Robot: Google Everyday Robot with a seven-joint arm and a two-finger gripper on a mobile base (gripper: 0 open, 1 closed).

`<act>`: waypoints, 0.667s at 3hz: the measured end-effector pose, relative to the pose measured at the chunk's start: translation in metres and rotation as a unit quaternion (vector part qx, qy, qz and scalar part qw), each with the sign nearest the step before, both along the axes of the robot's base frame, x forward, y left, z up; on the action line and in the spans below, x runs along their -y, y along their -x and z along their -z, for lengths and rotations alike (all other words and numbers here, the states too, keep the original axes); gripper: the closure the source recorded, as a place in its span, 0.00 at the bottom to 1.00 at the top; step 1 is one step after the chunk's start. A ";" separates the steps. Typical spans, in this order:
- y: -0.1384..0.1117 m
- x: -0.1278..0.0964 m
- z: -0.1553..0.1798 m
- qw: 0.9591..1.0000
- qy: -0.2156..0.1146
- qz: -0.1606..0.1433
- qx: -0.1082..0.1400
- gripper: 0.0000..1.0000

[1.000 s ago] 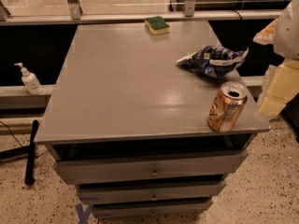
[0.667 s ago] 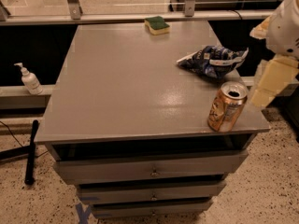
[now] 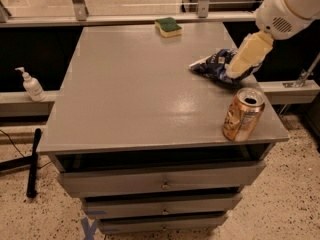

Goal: Pick blue chip bag

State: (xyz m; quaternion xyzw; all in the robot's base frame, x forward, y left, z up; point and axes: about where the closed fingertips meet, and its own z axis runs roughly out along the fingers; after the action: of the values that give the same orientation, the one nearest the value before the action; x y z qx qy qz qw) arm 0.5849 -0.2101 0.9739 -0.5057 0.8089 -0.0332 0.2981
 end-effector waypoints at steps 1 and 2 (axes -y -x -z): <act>-0.044 -0.001 0.018 0.997 -0.059 0.055 0.004 0.00; -0.069 0.004 0.044 0.992 -0.084 0.092 0.001 0.00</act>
Offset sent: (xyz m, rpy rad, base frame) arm 0.0973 -0.0134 -0.0767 0.2218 0.0071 -0.2779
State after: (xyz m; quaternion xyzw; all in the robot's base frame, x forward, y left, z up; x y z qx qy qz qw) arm 0.6540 -0.2140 0.9294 -0.4026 0.8516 0.0069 0.3356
